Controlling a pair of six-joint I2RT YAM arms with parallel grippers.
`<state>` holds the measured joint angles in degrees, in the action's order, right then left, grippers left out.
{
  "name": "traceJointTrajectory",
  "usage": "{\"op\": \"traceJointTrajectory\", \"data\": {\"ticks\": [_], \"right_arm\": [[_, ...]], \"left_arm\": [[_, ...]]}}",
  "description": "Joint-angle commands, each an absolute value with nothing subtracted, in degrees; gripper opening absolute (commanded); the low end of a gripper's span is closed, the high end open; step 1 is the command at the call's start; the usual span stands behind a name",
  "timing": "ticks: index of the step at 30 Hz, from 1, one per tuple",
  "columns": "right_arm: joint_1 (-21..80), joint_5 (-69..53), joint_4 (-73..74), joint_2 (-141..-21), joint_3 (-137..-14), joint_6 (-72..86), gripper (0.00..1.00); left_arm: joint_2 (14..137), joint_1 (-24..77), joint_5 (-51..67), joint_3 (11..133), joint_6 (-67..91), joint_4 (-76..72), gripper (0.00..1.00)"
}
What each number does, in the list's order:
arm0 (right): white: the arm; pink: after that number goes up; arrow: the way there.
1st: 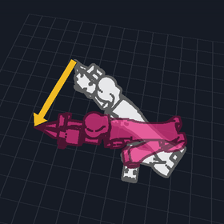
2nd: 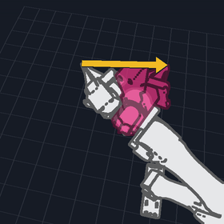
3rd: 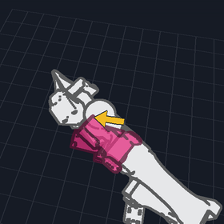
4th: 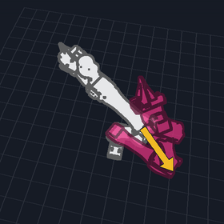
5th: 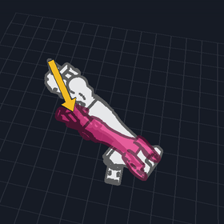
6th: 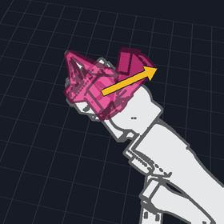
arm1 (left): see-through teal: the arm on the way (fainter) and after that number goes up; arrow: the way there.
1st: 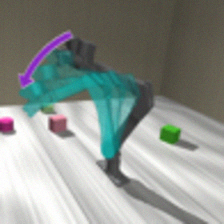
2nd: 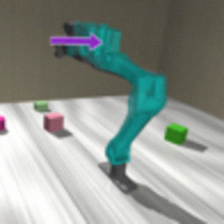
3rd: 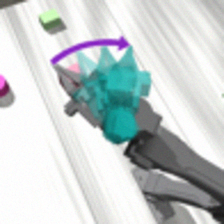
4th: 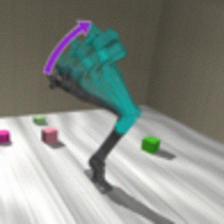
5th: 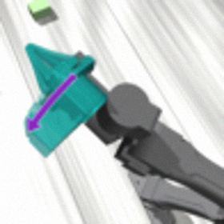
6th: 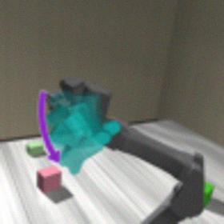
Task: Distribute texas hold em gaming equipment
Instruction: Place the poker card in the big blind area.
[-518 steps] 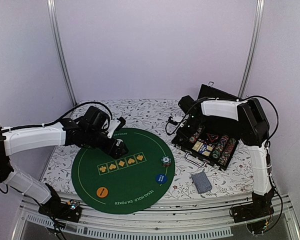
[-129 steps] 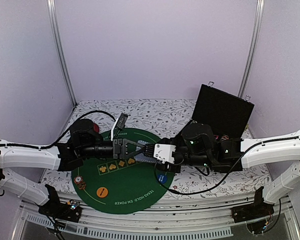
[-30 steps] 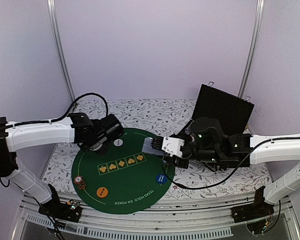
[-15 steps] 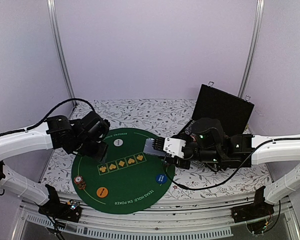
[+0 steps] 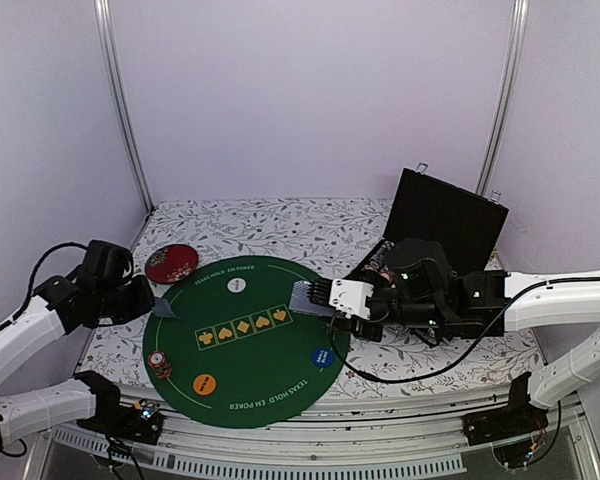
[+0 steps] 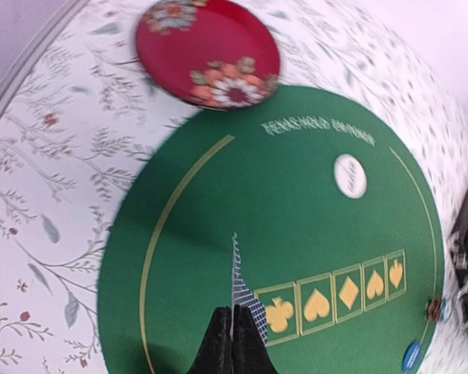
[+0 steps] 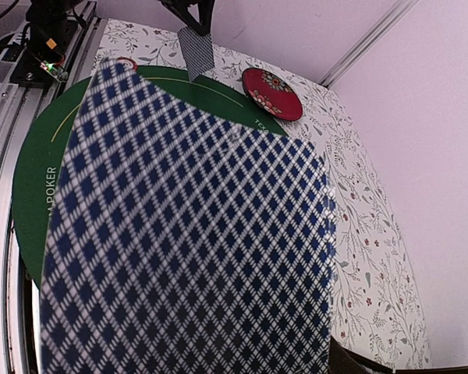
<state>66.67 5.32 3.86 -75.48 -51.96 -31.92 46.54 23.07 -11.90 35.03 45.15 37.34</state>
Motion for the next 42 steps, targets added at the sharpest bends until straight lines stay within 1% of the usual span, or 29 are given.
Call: {"op": "traceJointTrajectory", "data": {"ticks": [1,4,7,9,12,15,17,22,25,26,28,30,34,39,42], "right_arm": [[66.32,4.34,2.66,-72.73,-50.85,-31.59,0.43],[66.33,4.04,2.2,-72.46,-50.43,-31.94,0.43],[66.32,4.28,2.21,-72.6,-50.24,-32.23,0.43],[66.3,4.39,2.02,-72.39,-49.91,-32.21,0.43],[66.28,4.33,1.76,-71.91,-49.33,-32.26,0.43],[66.22,4.0,1.77,-71.81,-49.09,-32.55,0.43],[66.15,3.92,1.77,-71.84,-49.1,-32.69,0.43],[66.09,3.69,2.25,-72.16,-49.53,-33.17,0.44],[65.97,3.82,2.45,-72.08,-49.63,-33.23,0.44],[65.95,3.86,2.54,-71.99,-49.62,-33.23,0.44],[66.0,3.91,2.59,-71.82,-49.62,-33.22,0.44],[65.93,3.99,2.59,-71.72,-49.6,-33.21,0.44],[66.0,3.95,2.77,-71.72,-49.62,-33.06,0.44],[65.95,4.04,3.1,-71.7,-49.77,-32.92,0.44],[65.96,4.0,3.33,-71.81,-49.9,-32.92,0.44]], "left_arm": [[42.22,9.51,1.72,28.38,44.62,31.89,0.0],[41.77,3.57,6.66,26.71,43.49,29.05,0.0],[45.69,-1.12,10.44,25.96,41.82,27.78,0.0],[48.47,-2.99,14.09,25.31,40.59,26.01,0.0],[50.61,-4.1,14.94,23.93,40.39,24.83,0.0],[50.3,-4.13,14.43,22.83,41.37,24.28,0.0],[49.82,-4.17,11.93,22.84,42.06,24.75,0.0],[49.87,-4.3,6.08,23.69,43.46,26.85,0.06],[50.18,-4.54,3.33,23.86,44.35,27.62,0.12],[50.38,-4.69,2.87,23.9,44.5,27.72,0.16],[50.53,-4.86,1.95,24.06,44.73,28.03,0.28],[50.47,-5.15,1.33,24.13,44.97,28.16,0.38],[49.4,-5.27,1.08,24.19,44.64,27.76,0.48],[46.94,-5.27,-0.16,24.49,45.65,28.19,0.66],[44.26,-4.25,1.0,26.98,44.63,27.31,0.68]]}}
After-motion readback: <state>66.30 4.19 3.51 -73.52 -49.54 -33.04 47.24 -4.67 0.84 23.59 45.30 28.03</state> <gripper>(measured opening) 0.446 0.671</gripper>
